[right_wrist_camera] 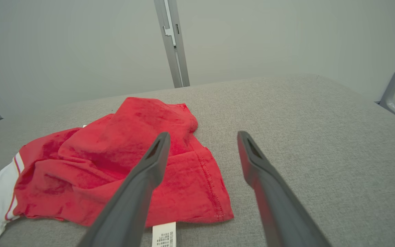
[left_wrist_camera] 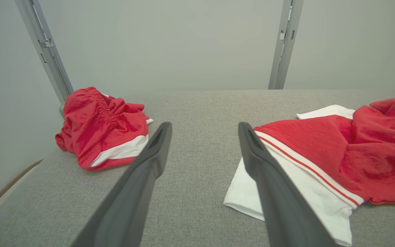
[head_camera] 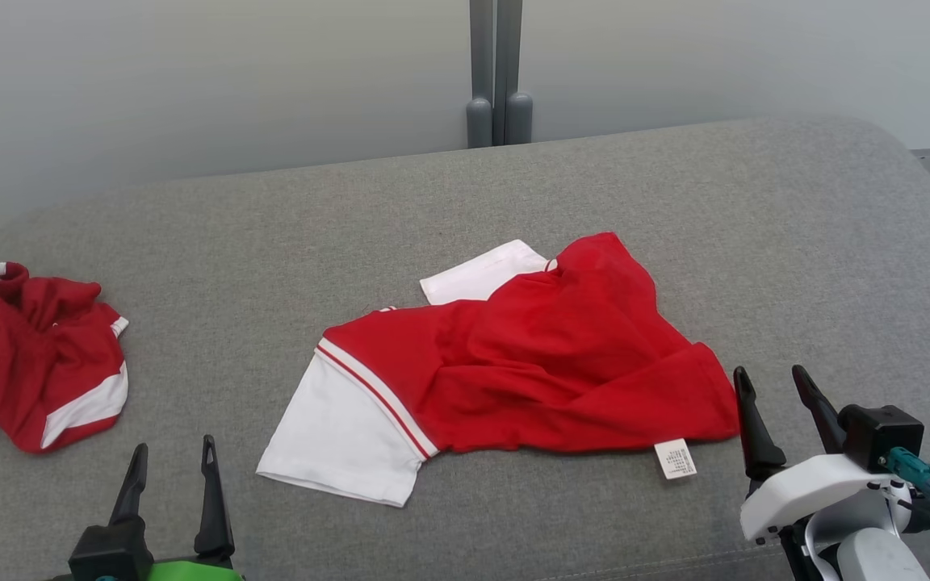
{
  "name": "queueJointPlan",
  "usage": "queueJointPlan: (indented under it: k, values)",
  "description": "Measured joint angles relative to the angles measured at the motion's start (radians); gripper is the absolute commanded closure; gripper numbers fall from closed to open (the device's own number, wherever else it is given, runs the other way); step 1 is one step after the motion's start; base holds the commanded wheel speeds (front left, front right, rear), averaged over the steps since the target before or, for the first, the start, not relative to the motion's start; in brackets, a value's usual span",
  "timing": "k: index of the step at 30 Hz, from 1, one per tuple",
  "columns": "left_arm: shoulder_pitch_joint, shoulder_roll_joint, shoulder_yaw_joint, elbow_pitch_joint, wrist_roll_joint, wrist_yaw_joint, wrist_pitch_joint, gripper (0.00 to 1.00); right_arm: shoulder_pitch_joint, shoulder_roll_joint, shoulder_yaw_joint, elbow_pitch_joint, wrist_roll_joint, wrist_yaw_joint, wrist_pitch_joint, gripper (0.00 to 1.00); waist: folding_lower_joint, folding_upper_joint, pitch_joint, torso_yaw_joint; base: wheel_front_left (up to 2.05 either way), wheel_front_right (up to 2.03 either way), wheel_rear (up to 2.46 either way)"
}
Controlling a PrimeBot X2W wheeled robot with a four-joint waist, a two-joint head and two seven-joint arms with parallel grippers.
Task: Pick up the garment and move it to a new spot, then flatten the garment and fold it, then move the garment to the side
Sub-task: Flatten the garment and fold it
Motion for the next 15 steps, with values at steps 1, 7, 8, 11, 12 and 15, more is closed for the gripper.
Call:
queueJointPlan:
  k: [1, 7, 8, 11, 12, 15]
  values:
    - [0.000, 0.000, -0.001, 0.002, -0.001, -0.001, 0.000, 0.00, -0.001, 0.000, 0.000, 0.002, 0.000, 0.000, 0.001, 0.00, 0.0000, 0.0000, 0.000, 0.000, 0.00, 0.00, 0.00]
    - [-0.010, -0.001, -0.012, 0.030, -0.018, -0.030, 0.000, 0.00, -0.002, -0.002, 0.003, 0.014, 0.000, 0.000, 0.023, 0.00, 0.0000, 0.0000, 0.001, -0.004, 0.00, 0.00, 0.00]
    - [-0.016, -0.001, -0.018, 0.037, -0.024, -0.035, 0.000, 0.00, -0.003, -0.002, 0.006, 0.018, 0.000, 0.000, 0.031, 0.00, 0.0000, 0.0000, 0.002, -0.004, 0.00, 0.00, 0.00]
    - [-0.028, -0.001, -0.037, 0.077, -0.045, -0.058, 0.014, 0.00, -0.005, -0.007, 0.013, 0.042, 0.005, 0.000, 0.058, 0.00, 0.0000, 0.0000, 0.006, -0.005, 0.00, 0.00, 0.00]
    - [-0.034, 0.000, -0.042, 0.095, -0.048, -0.065, 0.018, 0.00, -0.009, -0.011, 0.016, 0.054, 0.009, 0.000, 0.067, 0.00, 0.0000, 0.0000, 0.009, -0.005, 0.00, 0.00, 0.00]
    - [-0.066, 0.002, -0.058, 0.168, -0.074, -0.083, 0.026, 0.00, -0.028, -0.031, 0.027, 0.103, 0.008, 0.000, 0.084, 0.00, 0.0000, 0.0000, 0.018, -0.008, 0.00, 0.00, 0.00]
